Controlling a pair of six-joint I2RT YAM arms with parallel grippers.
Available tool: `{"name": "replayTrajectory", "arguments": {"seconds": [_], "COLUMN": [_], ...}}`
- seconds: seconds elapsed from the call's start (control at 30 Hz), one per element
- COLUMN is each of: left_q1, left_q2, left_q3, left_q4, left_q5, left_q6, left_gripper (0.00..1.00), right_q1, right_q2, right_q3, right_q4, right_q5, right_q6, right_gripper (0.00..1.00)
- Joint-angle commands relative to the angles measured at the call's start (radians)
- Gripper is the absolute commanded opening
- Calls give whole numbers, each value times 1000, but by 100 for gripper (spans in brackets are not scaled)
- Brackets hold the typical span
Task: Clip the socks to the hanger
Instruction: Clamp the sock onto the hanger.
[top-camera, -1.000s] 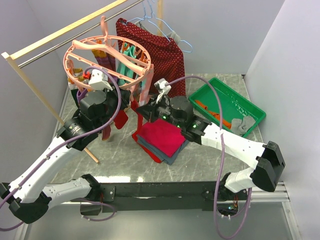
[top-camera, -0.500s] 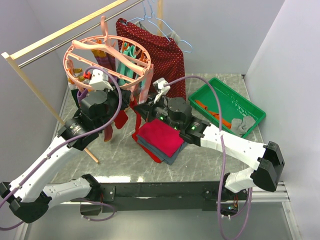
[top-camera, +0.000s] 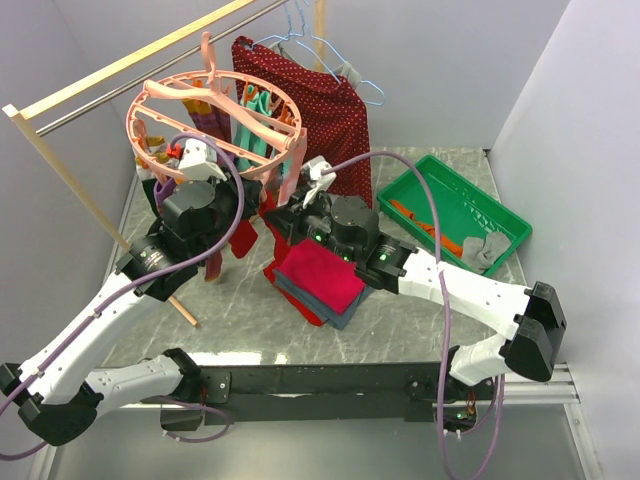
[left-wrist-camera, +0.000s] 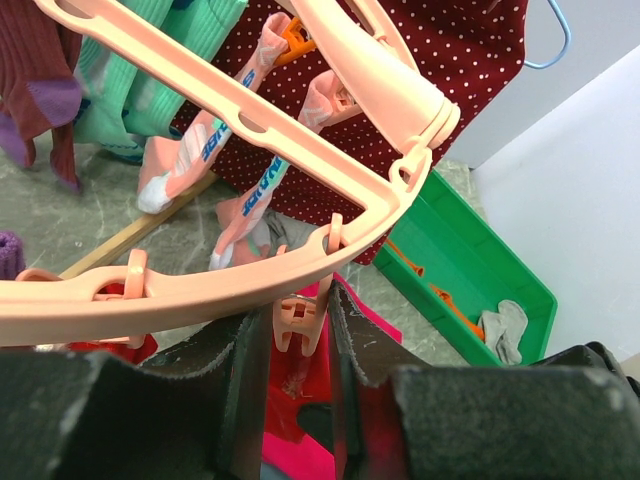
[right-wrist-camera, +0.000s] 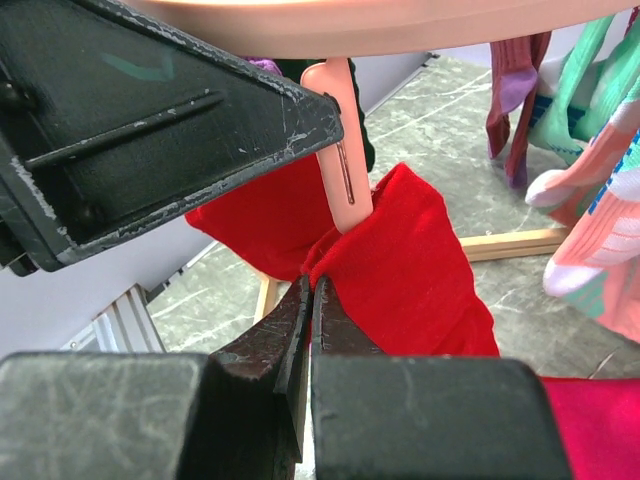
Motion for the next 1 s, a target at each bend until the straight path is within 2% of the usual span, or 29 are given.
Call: {"name": "replayTrajectory", "arguments": {"seconds": [0.0, 0.97], "left_q1": [-6, -7], "left_q2": [-6, 2], "left_q3": [3, -1], "left_q4": [46, 34], "left_q5": [-5, -15], "left_q6": [-14, -18], "left_gripper": [1, 1], "right_q1": [12, 33], "right_q2": [22, 23], "right_q3": [66, 78], "right_q4": [7, -13], "right_q5": [31, 86], "right_q6": [-18, -33], "right_gripper": [0, 0]}}
